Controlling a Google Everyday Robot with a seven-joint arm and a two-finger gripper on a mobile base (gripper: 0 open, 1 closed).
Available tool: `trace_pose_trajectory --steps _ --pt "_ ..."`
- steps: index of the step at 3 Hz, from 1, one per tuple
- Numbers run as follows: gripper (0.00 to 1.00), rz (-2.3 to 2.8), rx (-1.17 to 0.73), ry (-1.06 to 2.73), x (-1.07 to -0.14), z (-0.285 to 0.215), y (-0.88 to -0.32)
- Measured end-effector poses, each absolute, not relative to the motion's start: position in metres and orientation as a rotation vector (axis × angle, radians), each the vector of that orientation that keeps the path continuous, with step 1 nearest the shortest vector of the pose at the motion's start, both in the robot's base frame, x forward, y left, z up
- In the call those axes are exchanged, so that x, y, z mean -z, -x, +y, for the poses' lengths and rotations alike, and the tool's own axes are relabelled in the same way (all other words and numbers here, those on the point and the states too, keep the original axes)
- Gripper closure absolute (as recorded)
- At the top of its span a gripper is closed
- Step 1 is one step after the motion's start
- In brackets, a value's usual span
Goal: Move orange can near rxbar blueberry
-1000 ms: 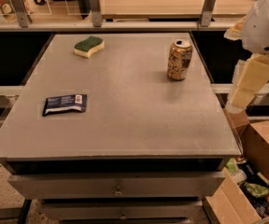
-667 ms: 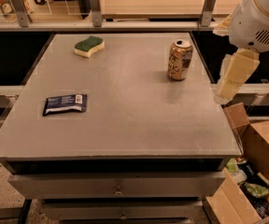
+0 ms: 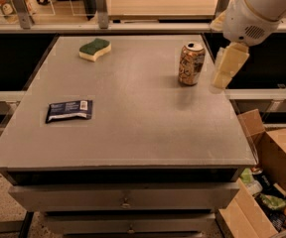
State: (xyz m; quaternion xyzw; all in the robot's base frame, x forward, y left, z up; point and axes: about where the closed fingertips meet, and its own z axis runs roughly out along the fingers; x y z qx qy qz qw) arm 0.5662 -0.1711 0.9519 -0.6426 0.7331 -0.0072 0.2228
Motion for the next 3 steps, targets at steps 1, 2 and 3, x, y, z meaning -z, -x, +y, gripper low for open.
trace_pose_trajectory --steps 1,2,3 --pt "0.0 1.995 -0.01 1.773 -0.943 -0.168 -0.6" --pt "0.0 1.977 -0.067 1.78 -0.93 -0.165 -0.627" --pt "0.0 1.964 -0.127 1.782 -0.916 -0.162 -0.649"
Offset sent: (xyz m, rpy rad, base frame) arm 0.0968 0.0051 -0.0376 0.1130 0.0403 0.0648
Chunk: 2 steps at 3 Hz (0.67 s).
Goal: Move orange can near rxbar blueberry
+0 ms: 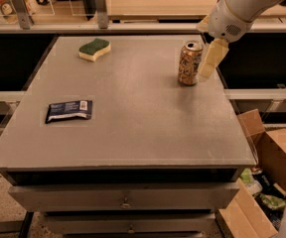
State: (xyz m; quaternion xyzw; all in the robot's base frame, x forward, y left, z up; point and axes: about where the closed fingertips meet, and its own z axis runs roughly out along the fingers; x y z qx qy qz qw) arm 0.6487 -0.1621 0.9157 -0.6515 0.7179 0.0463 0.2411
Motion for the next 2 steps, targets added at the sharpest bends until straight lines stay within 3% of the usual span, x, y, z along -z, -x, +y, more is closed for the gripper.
trace_pose_trajectory --steps 2 --pt "0.41 1.941 -0.203 1.783 -0.8974 -0.1552 -0.6679"
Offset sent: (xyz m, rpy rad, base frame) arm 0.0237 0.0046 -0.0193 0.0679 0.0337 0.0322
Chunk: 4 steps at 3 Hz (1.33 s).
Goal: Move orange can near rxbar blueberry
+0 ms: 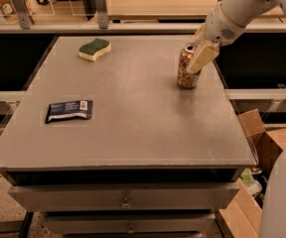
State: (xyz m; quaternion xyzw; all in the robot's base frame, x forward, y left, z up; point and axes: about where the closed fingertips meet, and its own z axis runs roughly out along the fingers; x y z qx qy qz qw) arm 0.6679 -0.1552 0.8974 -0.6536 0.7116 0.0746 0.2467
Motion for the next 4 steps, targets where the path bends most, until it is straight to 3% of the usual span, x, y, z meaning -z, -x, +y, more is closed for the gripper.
trace_pose_trajectory --steps 2,3,4 --pt "0.87 1.815 -0.264 1.856 -0.92 -0.131 -0.646" --pt "1.0 1.667 -0.318 1.967 -0.943 -0.081 -0.614" --pt "1.0 1.518 -0.383 2.111 -0.954 -0.015 -0.576"
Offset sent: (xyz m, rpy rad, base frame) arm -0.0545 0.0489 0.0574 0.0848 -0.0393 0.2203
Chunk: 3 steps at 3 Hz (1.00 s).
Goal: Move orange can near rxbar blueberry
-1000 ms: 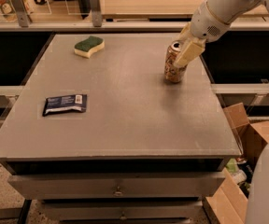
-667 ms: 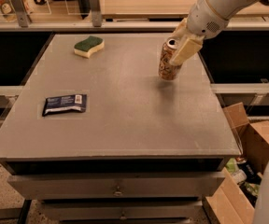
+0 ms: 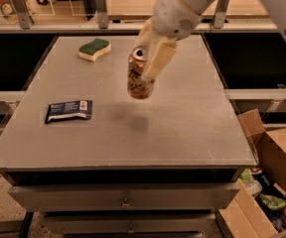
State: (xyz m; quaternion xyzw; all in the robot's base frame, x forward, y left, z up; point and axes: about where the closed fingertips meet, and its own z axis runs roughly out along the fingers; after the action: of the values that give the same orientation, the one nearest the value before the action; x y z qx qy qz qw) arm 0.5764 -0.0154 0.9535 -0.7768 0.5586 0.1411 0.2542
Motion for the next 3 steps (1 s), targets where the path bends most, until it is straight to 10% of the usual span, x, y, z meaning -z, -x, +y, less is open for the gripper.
trace_pose_trajectory --steps 3 --pt "1.0 1.301 -0.469 2.35 -0.943 0.112 -0.527"
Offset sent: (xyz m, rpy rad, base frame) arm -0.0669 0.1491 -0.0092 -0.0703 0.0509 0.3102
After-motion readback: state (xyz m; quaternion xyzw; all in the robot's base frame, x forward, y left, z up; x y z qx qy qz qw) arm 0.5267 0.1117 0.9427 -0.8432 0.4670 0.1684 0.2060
